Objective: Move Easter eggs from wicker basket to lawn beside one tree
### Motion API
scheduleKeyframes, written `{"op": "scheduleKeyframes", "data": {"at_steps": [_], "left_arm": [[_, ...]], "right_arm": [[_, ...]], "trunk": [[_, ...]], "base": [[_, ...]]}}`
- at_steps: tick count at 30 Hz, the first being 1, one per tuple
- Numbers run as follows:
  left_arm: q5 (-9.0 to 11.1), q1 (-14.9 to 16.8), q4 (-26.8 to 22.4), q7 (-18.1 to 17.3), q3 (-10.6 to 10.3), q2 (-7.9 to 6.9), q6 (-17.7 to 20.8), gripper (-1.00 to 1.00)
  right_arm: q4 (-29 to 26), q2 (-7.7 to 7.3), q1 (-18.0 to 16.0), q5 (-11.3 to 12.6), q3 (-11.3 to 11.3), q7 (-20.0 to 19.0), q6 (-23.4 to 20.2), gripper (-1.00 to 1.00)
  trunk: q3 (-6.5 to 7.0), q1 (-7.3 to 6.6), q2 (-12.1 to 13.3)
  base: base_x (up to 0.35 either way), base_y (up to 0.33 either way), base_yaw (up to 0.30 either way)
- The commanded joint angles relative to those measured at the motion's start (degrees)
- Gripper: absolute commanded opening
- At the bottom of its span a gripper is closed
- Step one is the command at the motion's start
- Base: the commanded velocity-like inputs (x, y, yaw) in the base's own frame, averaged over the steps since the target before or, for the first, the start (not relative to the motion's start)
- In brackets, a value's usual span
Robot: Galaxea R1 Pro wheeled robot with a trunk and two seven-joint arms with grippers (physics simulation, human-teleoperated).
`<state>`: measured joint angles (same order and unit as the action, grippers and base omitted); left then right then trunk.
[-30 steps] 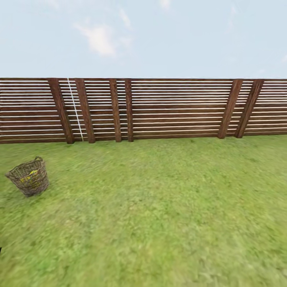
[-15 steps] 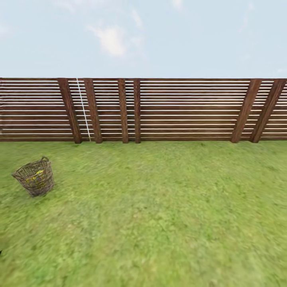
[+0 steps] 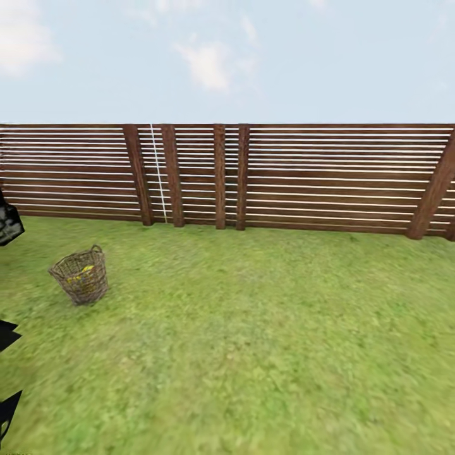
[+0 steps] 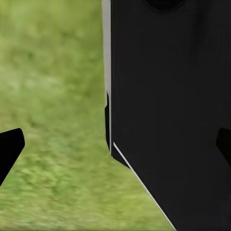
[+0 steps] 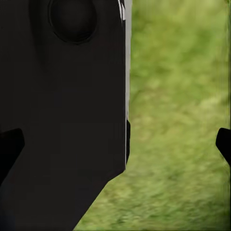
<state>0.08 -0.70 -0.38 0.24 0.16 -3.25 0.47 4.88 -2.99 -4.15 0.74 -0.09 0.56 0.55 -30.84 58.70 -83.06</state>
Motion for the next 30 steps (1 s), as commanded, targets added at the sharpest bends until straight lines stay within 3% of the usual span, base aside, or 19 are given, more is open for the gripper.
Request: {"op": "scheduleKeyframes", "data": {"at_steps": [1,8,30], "left_arm": [[0.01,0.0,-0.05,0.02,0.01,0.0,0.05,1.0],[0.01,0.0,-0.04,0.02,0.01,0.0,0.05,1.0],[0.01,0.0,-0.04,0.02,0.01,0.0,0.03,1.0]], "right_arm": [[0.13,0.0,-0.07,0.06,0.0,0.06,0.03,1.0],[0.13,0.03,-0.07,0.05,0.0,0.06,-0.02,1.0],[0.19,0.0,-0.07,-0.21,0.0,0.06,-0.02,1.0]], "trunk": [[-0.04,0.03,-0.02],[-0.04,0.03,-0.02],[-0.04,0.03,-0.02]], "base": [[0.285,-0.073,0.246],[0.285,-0.073,0.181],[0.285,-0.073,0.005]]}}
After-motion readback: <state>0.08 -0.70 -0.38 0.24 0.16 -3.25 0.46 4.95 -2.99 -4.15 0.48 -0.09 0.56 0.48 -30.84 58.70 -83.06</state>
